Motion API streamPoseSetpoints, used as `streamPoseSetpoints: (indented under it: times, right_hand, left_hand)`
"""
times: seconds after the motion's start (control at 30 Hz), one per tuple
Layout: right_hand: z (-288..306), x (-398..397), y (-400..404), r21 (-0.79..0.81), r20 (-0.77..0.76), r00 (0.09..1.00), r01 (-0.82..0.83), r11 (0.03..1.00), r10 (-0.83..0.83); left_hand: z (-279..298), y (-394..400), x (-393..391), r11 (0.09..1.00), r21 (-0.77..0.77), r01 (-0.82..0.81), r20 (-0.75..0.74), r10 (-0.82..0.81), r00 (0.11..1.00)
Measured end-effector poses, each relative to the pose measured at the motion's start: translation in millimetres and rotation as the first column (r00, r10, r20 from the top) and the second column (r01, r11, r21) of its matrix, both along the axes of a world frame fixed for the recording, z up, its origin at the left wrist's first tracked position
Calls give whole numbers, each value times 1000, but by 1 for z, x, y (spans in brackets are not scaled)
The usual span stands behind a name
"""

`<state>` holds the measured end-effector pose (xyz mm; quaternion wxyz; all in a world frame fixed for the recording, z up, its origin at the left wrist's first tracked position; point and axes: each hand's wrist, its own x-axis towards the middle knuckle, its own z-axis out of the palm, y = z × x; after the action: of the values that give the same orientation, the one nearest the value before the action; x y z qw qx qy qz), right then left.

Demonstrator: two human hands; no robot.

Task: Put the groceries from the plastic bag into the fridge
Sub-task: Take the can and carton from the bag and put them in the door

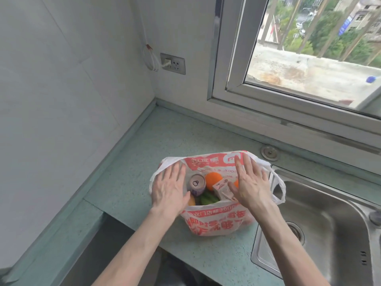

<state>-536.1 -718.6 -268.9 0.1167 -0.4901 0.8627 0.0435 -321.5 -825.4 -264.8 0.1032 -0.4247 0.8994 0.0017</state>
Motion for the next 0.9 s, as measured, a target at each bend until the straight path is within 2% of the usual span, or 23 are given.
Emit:
streamPoseSetpoints:
  times: [0.13, 0.23, 0.47, 0.57, 0.9]
  right_hand:
    - [4, 16, -1, -30, 22, 997, -69, 997, 70]
    - [-3, 32, -3, -82, 109, 985, -124, 989, 133]
    - [-24, 38, -2, -3, 181, 982, -53, 999, 52]
    - [-30, 38, -7, 46, 172, 985, -16, 999, 8]
    - [-52, 38, -28, 115, 131, 981, 132, 985, -146]
  left_hand:
    - [-4, 7, -5, 1000, 4, -4, -61, 4, 998]
    - [-11, 17, -15, 998, 50, 40, -149, -32, 988]
    - [-34, 19, -29, 986, 137, 92, -310, -46, 950]
    - [-45, 18, -33, 981, 160, 110, -294, -59, 954]
    - [-68, 7, -47, 989, 121, 88, -113, -74, 991]
